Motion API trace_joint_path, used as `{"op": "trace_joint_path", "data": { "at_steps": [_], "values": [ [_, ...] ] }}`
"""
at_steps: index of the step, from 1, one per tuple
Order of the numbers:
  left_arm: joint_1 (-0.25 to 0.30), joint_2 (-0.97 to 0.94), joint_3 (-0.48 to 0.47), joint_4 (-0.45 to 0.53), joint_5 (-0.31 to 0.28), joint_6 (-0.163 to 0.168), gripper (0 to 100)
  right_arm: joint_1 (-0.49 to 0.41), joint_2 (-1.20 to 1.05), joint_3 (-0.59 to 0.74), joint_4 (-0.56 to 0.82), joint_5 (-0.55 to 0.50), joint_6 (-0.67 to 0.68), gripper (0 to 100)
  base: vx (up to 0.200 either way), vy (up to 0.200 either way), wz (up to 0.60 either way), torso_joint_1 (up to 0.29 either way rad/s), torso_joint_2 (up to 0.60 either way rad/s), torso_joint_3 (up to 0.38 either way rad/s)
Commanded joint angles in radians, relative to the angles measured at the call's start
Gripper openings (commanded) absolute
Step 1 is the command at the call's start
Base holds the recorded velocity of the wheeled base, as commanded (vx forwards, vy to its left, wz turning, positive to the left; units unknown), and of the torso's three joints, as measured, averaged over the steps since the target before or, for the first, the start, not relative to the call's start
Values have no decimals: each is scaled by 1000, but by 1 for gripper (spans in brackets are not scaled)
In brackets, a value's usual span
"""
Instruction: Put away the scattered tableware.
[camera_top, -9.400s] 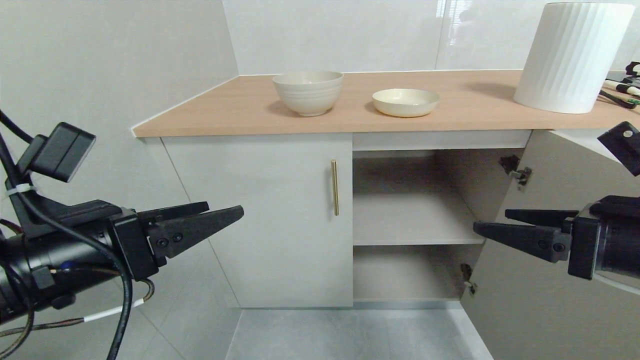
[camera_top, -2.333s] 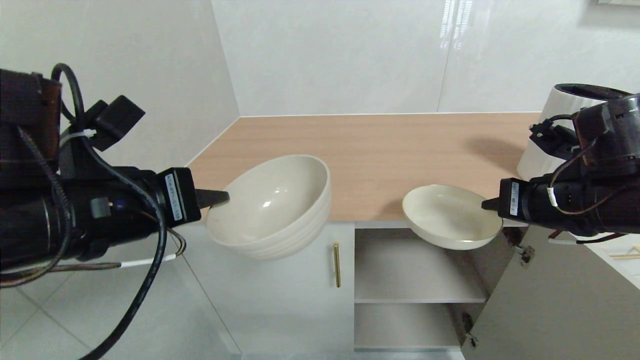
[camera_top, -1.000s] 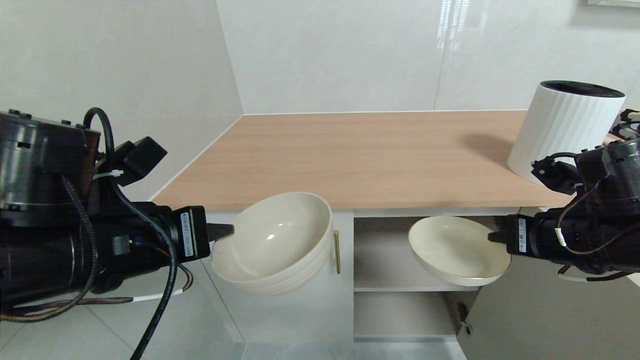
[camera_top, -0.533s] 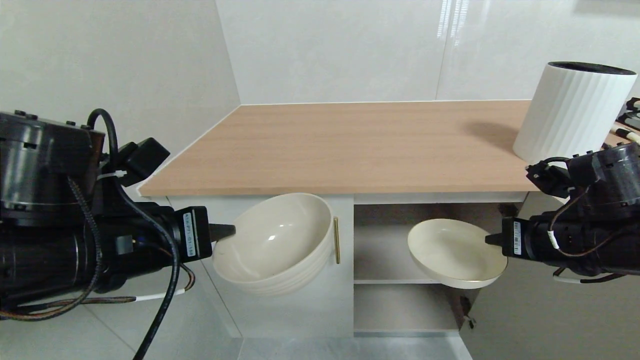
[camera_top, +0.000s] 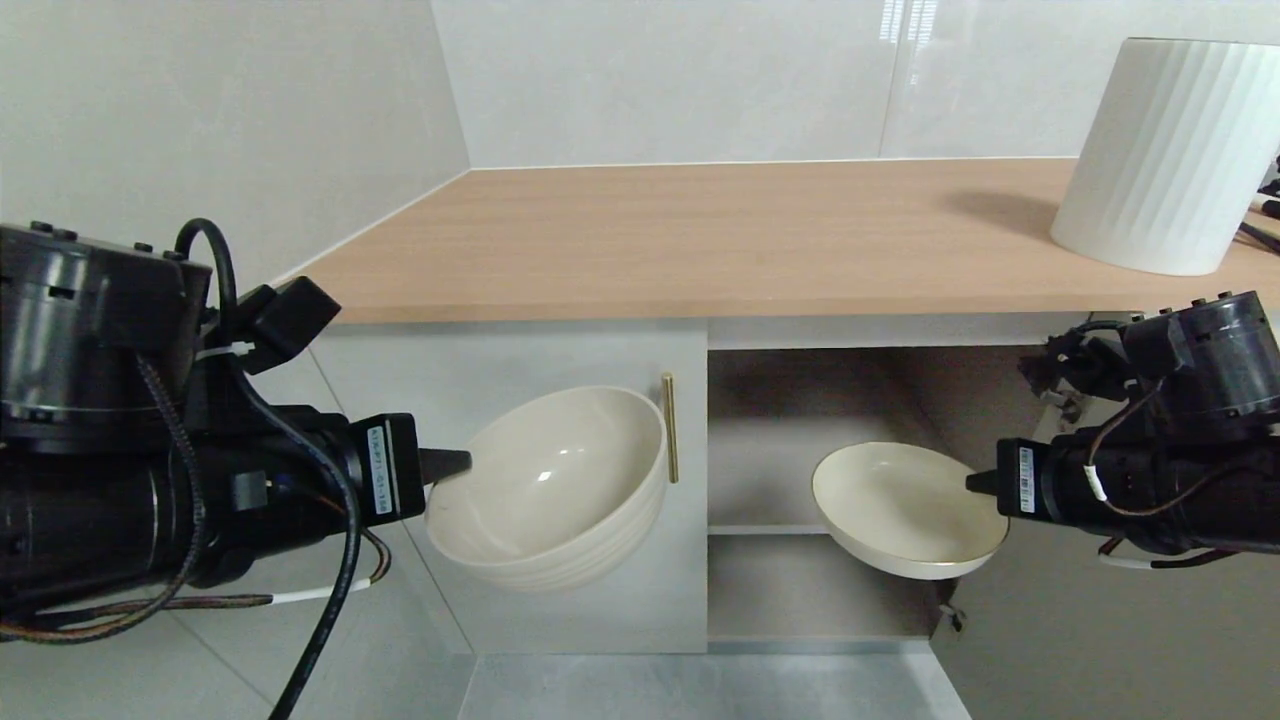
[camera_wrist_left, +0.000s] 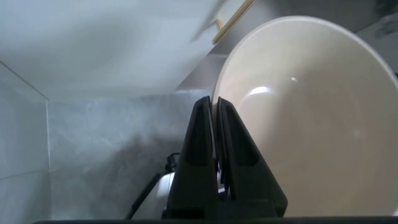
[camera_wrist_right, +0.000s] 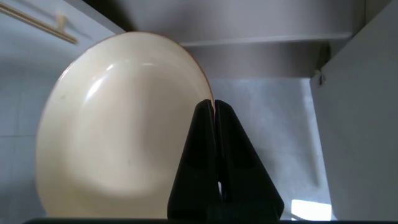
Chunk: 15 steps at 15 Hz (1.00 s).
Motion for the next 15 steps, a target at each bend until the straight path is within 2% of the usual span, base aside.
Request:
{"op": "trace_joint_path", "data": {
  "at_steps": [1, 4, 10, 12, 15],
  "values": [
    [0, 2, 0, 1, 1, -1, 0, 0, 8, 0, -2, 0, 0, 0, 0, 0, 0, -105, 461, 334],
    [0, 3, 0, 1, -1, -1, 0, 0, 18, 6, -6, 0, 0, 0, 0, 0, 0, -48, 281, 222],
    [-1, 9, 0, 1, 1, 1, 0, 0, 47, 29, -58, 0, 0, 0, 0, 0, 0, -5, 22, 12],
    [0, 9, 0, 1, 1, 1, 0, 8, 91, 28, -58, 2, -2, 0, 0, 0, 0, 0, 0, 0],
    [0, 20, 0, 1, -1, 1, 0, 10, 278, -20, -106, -1, -9, 0, 0, 0, 0, 0, 0, 0]
  ]
}}
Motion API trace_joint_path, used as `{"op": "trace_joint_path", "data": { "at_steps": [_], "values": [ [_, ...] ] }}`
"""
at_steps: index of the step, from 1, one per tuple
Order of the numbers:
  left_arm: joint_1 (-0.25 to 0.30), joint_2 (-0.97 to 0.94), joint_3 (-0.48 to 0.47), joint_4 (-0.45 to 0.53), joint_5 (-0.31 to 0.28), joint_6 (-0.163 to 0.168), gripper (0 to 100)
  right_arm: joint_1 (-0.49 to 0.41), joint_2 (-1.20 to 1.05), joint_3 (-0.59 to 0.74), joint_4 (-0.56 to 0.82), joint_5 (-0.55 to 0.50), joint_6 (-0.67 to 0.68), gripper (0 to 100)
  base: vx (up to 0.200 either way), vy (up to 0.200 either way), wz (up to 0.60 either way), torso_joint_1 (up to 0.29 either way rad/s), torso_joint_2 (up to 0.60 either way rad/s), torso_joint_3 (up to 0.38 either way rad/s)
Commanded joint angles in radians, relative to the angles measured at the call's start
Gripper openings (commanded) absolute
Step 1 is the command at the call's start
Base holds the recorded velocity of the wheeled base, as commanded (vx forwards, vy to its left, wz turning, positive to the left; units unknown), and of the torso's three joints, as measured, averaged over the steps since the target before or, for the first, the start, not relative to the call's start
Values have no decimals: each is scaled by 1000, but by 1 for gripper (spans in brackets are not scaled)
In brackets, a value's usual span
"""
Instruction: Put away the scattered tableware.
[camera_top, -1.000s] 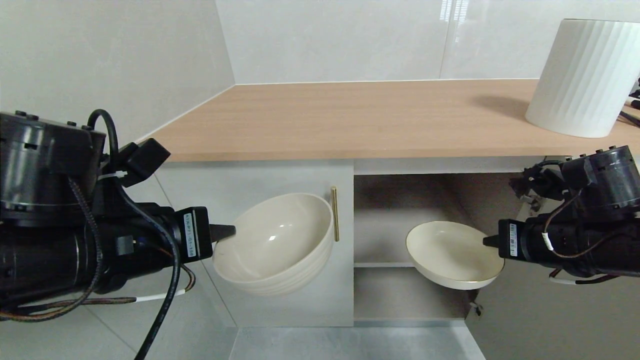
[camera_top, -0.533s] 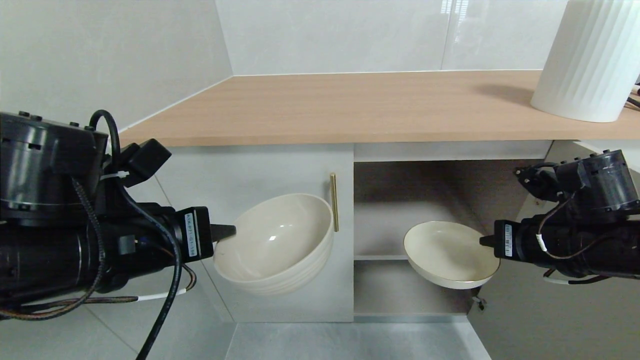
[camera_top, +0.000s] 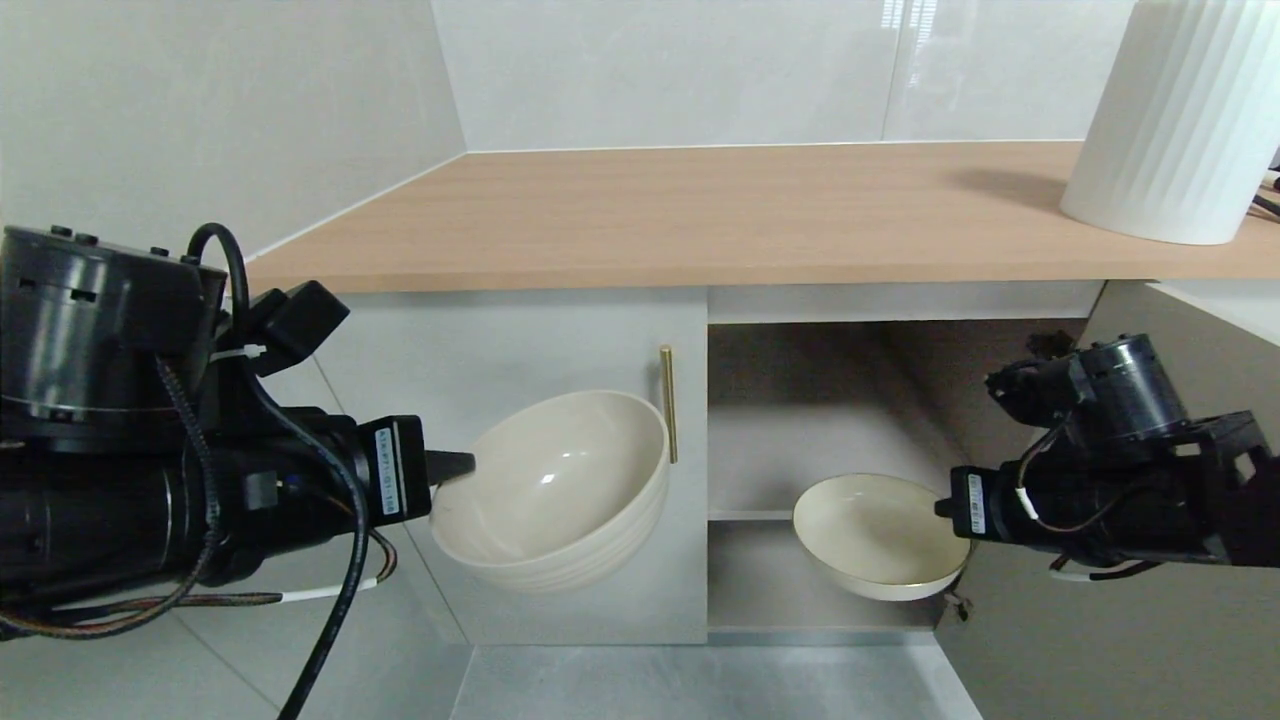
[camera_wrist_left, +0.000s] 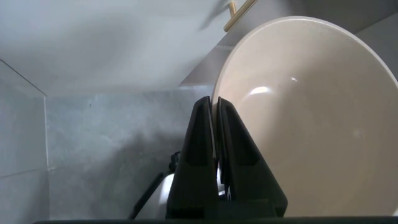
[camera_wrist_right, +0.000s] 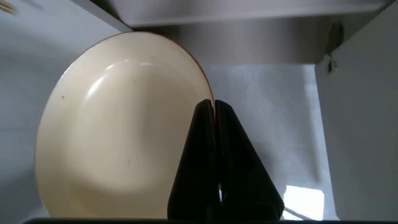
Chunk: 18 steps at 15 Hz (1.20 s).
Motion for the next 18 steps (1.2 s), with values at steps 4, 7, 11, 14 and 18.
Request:
{"op": "trace_joint_path", "data": {
  "at_steps": [4, 7, 11, 14, 18],
  "values": [
    [-1, 9, 0, 0, 1, -1, 0, -8, 352, -68, -215, -69, 82, 0, 0, 0, 0, 0, 0, 0],
    [0, 11, 0, 0, 1, -1, 0, -31, 465, -126, -301, -98, 105, 0, 0, 0, 0, 0, 0, 0],
    [-1, 14, 2, 0, 1, -1, 0, -52, 599, -239, -315, -162, 152, 0, 0, 0, 0, 0, 0, 0],
    [-1, 35, 3, 0, 1, -1, 0, -106, 684, -330, -315, -216, 165, 0, 0, 0, 0, 0, 0, 0],
    [-3, 38, 5, 0, 3, -1, 0, -112, 718, -388, -315, -281, 191, 0, 0, 0, 0, 0, 0, 0]
  ]
}}
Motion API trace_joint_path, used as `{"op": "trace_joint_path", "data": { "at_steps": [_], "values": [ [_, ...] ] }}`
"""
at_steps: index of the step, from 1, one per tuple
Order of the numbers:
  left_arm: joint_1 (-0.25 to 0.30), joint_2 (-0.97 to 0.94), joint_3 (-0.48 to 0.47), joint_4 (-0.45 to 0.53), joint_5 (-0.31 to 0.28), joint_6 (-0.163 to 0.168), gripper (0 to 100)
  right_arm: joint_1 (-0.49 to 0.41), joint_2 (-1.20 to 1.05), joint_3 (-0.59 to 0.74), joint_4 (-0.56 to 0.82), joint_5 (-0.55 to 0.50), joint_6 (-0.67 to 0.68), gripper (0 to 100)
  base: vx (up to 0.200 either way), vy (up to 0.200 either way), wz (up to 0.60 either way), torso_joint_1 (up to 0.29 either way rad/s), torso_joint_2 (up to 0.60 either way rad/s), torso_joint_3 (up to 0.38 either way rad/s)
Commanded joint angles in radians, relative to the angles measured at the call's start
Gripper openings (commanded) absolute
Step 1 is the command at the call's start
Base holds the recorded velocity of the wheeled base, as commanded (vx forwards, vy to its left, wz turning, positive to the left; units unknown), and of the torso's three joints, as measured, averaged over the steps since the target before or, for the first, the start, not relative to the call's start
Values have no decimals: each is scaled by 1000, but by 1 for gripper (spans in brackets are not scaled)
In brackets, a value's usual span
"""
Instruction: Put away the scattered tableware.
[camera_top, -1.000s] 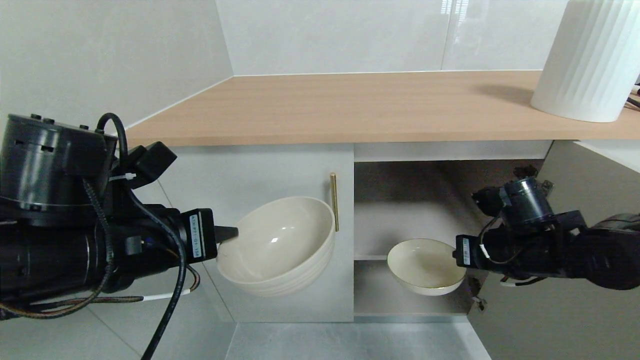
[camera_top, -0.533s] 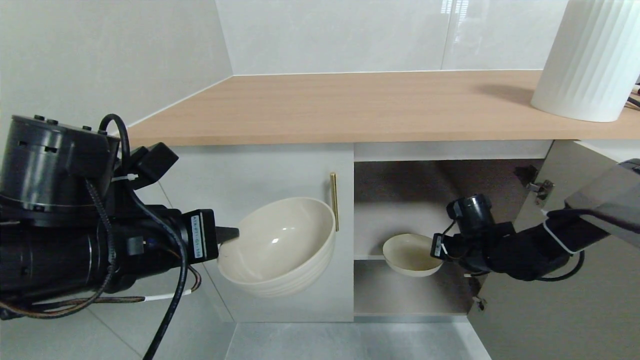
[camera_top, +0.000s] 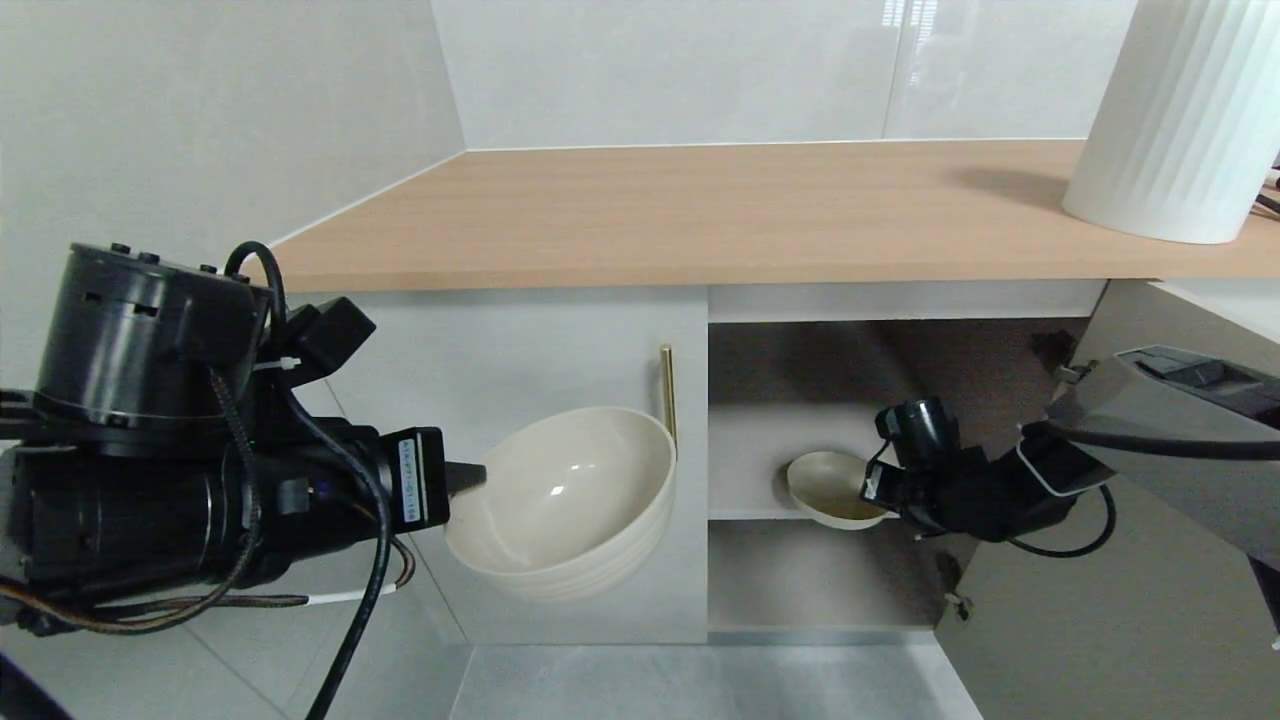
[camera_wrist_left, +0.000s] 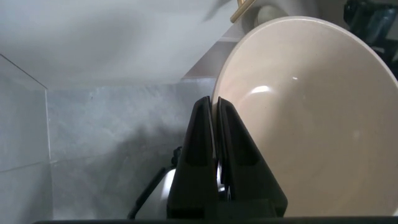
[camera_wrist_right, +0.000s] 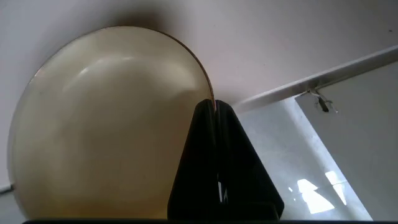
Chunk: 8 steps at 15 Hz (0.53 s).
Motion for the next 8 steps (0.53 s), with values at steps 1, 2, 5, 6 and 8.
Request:
{"op": "trace_joint_path", "data": {
  "at_steps": [1, 2, 5, 6, 8],
  "values": [
    [-1, 4, 1, 0, 1, -1, 0, -4, 27, -19, 1, -5, 2, 0, 0, 0, 0, 0, 0, 0],
    [-1, 4, 1, 0, 1, -1, 0, -4, 29, -20, 1, -5, 2, 0, 0, 0, 0, 0, 0, 0],
    [-2, 4, 2, 0, 1, -2, 0, -3, 50, -75, -3, -66, 2, 0, 0, 0, 0, 0, 0, 0],
    [-2, 4, 5, 0, 1, -2, 0, -3, 63, -97, -3, -97, 2, 0, 0, 0, 0, 0, 0, 0],
    [-2, 4, 5, 0, -1, -1, 0, -3, 66, -120, -3, -118, 2, 0, 0, 0, 0, 0, 0, 0]
  ]
}}
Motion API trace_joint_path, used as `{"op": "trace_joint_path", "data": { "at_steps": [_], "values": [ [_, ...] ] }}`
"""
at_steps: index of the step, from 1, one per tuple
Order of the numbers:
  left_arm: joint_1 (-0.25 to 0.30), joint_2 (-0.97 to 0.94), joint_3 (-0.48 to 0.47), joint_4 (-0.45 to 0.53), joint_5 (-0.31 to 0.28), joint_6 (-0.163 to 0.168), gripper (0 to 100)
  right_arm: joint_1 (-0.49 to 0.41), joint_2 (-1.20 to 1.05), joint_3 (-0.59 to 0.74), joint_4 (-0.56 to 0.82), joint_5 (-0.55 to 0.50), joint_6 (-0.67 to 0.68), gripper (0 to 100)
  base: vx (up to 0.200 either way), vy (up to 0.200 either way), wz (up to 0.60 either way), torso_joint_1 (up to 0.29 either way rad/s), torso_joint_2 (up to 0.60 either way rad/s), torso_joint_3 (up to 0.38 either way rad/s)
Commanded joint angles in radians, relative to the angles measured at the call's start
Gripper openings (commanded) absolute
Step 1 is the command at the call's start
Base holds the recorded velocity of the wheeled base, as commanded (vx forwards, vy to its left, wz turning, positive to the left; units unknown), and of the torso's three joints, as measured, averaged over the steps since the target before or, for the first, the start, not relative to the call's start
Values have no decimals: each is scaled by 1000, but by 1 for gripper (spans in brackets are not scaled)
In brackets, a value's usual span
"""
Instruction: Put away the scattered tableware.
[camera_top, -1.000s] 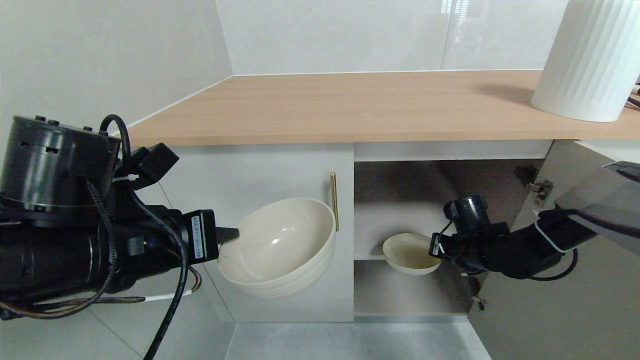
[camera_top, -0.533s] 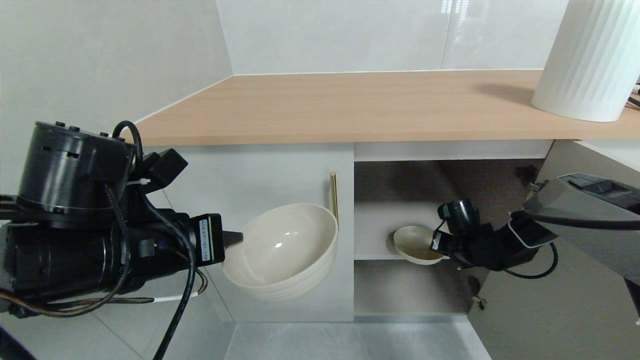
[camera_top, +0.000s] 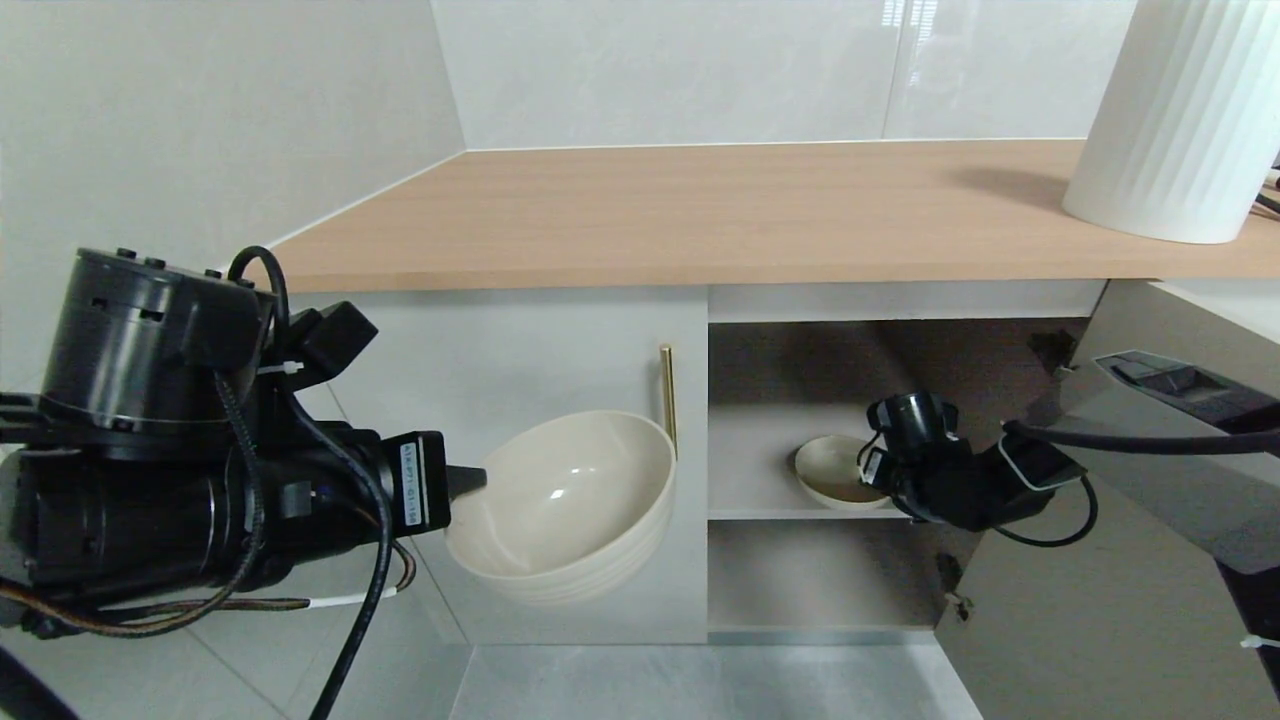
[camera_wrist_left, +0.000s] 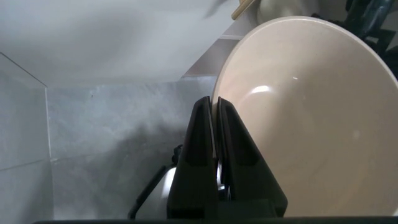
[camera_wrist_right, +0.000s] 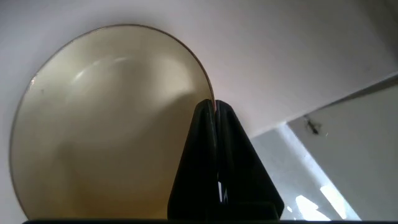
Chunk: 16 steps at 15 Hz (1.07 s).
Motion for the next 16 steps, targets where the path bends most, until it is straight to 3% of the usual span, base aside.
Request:
{"op": "trace_joint_path", "data": {
  "at_steps": [1, 12, 13, 16],
  "values": [
    [0, 2, 0, 0, -1, -1, 0, 1, 10, -18, -1, -3, 0, 0, 0, 0, 0, 0, 0, 0],
    [0, 9, 0, 0, 1, -2, 0, 2, 39, -75, 2, -32, 3, 0, 0, 0, 0, 0, 0, 0],
    [0, 9, 0, 0, -1, -2, 0, 2, 42, -88, 5, -32, 3, 100, 0, 0, 0, 0, 0, 0],
    [0, 11, -3, -2, -1, -1, 0, 4, 39, -90, 2, -32, 12, 100, 0, 0, 0, 0, 0, 0]
  ]
}}
